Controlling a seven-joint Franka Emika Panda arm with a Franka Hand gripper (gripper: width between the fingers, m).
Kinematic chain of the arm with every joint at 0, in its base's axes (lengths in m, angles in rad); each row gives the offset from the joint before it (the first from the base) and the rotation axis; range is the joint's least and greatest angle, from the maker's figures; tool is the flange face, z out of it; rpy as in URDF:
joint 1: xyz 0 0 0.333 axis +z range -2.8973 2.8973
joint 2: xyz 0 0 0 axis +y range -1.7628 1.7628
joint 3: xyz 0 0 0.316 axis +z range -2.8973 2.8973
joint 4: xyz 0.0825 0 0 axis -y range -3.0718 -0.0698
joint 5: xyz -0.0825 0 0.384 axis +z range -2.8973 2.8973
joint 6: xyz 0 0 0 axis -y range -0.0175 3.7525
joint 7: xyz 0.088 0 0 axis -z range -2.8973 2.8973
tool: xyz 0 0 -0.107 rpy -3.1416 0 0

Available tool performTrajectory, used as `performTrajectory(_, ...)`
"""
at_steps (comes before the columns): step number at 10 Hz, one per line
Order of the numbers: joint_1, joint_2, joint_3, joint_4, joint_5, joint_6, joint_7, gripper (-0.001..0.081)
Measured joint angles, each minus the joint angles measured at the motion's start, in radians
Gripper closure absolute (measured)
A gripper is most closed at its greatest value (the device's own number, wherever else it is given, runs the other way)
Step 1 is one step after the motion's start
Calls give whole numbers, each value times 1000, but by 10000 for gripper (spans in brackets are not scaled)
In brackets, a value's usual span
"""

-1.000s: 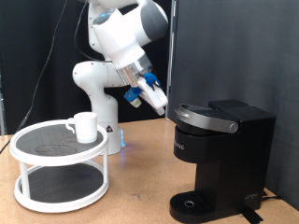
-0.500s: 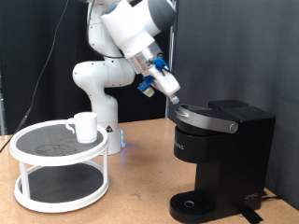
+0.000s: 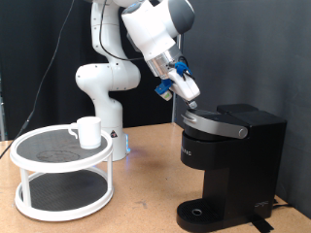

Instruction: Make a cup of coffee with the keurig machine

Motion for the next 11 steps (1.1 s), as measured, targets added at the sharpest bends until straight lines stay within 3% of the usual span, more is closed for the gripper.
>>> performTrajectory(4,-2,-2,-2,2,-4,-3,1,806)
performTrajectory(11,-5,38,5,-11,-117,36,93,806)
